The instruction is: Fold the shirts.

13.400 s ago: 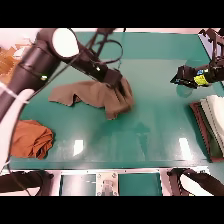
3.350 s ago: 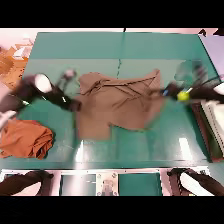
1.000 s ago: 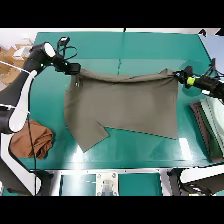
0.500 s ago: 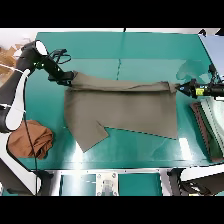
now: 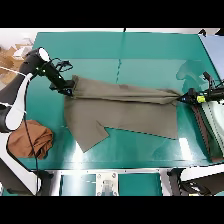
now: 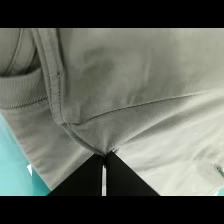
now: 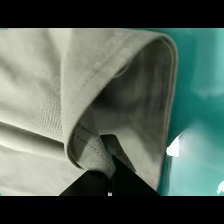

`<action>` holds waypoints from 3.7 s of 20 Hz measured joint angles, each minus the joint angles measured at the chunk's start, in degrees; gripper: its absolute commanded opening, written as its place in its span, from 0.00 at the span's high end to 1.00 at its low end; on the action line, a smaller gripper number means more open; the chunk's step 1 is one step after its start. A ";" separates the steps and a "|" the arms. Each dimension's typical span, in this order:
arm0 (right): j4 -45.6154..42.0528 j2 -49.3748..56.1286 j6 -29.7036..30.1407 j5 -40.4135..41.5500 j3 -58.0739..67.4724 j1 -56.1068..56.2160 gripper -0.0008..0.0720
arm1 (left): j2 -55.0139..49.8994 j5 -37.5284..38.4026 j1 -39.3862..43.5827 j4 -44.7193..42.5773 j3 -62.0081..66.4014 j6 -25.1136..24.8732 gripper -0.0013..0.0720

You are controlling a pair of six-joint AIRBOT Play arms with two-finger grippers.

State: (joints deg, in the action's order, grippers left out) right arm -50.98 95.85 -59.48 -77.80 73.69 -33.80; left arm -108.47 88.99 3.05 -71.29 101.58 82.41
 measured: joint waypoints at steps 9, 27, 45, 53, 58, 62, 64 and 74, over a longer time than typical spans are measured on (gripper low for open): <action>-3.45 2.19 -3.41 -3.93 0.98 0.92 0.97 | 0.00 -0.94 -0.02 0.31 -1.64 0.55 0.95; -4.13 -21.38 -18.78 -6.36 -17.99 -6.99 0.64 | 21.46 2.78 -0.26 -2.32 -22.91 3.54 0.20; 0.15 -49.64 -22.40 10.38 -57.53 -8.13 0.25 | 39.89 -38.95 0.17 31.74 -73.07 -8.24 0.95; 3.19 -49.27 -22.95 16.02 -61.64 -8.15 0.25 | 39.63 -31.71 0.22 34.77 -69.40 -12.37 0.95; 12.48 -47.23 -21.44 25.11 -68.17 -8.15 0.92 | 39.89 -29.79 0.22 34.93 -69.05 -12.90 0.95; 14.34 -46.71 -18.12 27.58 -67.06 -8.13 0.97 | 44.83 -28.30 0.24 33.83 -69.02 -12.26 0.95; 11.37 -46.53 -17.90 26.21 -64.06 -8.13 0.97 | 49.70 -26.47 0.22 30.95 -69.02 -9.49 0.95; -3.96 -46.53 -26.95 9.35 -46.49 -8.17 0.97 | 63.71 -16.72 0.24 24.48 -68.13 1.57 0.95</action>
State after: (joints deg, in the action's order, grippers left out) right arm -54.94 49.32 -86.43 -68.45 27.20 -41.98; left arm -44.75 72.27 3.29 -46.81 33.45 83.99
